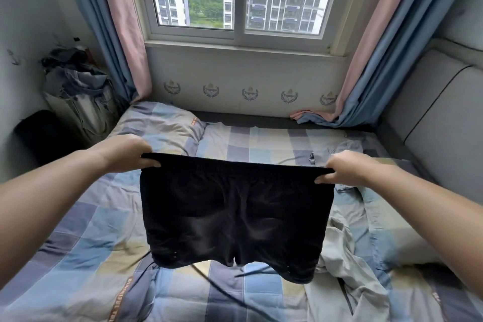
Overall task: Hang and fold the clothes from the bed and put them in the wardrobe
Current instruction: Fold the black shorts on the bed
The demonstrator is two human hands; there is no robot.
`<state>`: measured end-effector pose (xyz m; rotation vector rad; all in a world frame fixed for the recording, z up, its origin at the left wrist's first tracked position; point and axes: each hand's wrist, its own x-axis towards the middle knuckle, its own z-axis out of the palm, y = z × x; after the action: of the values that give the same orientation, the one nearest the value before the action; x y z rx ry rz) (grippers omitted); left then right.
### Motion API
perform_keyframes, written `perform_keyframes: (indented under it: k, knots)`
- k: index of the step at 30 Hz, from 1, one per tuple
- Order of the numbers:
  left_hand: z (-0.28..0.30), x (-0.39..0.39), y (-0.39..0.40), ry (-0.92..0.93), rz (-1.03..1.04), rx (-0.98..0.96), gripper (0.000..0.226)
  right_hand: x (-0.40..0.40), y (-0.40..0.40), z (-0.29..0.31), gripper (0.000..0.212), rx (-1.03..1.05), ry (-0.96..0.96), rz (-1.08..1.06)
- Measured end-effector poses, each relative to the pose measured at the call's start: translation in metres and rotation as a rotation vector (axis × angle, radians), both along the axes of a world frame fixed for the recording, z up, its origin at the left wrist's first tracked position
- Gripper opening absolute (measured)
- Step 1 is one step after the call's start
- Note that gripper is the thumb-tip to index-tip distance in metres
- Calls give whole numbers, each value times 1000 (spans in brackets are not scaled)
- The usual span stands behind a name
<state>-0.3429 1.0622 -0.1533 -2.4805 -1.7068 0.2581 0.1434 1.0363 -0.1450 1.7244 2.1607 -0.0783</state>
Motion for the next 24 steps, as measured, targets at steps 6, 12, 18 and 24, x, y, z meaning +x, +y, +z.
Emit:
perform_keyframes:
  k: [6,12,18,24]
  knots:
    - [-21,23,5,134,88,-15,48,1,21,-13,48,-39,-30,-102]
    - [-49,46,46,122,198,25,33,4,68,-43,36,-12,-77,-197]
    - [-47,43,115,85,255,110,15,2,141,-31,24,169,-48,-252]
    - [1,55,160,-8,297,236,23,12,185,13,20,447,-10,-258]
